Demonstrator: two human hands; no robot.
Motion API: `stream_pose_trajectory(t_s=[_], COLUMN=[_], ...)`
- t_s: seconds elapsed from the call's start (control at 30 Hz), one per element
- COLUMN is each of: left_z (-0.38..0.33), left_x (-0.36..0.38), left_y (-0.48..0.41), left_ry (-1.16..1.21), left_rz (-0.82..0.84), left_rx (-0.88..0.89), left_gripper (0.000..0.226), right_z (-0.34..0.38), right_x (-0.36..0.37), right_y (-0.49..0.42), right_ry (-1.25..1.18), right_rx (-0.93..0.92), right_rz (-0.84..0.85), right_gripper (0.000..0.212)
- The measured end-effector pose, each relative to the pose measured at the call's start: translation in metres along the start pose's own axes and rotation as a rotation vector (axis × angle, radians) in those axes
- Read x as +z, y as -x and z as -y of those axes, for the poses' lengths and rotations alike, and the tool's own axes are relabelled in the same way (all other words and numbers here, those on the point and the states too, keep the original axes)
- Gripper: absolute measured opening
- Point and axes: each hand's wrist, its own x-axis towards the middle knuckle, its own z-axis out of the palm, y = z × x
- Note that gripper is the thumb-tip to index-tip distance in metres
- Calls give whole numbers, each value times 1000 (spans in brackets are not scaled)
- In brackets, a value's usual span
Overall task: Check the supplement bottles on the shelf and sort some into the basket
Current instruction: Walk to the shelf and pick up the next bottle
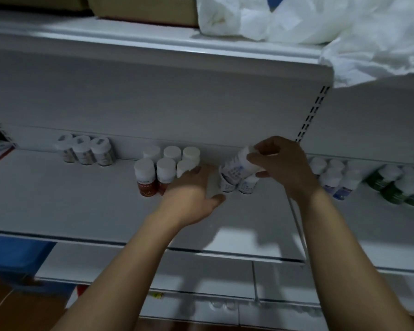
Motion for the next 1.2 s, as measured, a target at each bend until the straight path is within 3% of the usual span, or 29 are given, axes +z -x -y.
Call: stream_pose_trajectory(t_s=[0.1,0.23,0.37,0.53,0.83,1.2], left_z=[-15,-41,-66,-91,-112,-128], left_x=[8,16,23,46,65,65], left_y=[15,41,69,95,114,111], left_ry=[90,281,417,510,554,611], left_rz=[-8,6,28,-53,-85,-98], left_rx=[38,80,26,-72,-90,-59], left_gripper=[67,59,52,59,63,40], right_z=[-12,-31,-56,-81,-95,-99], right_x=[-11,-29,-45,-59,-76,-87], right_y=[29,69,96,120,132,133], right_ry=[-127,-294,-479,-594,-632,-664], right_rx=[49,29,1,-10,-33,-51], right_rz=[70,134,218,315,408,416], right_gripper=[14,18,31,37,44,45])
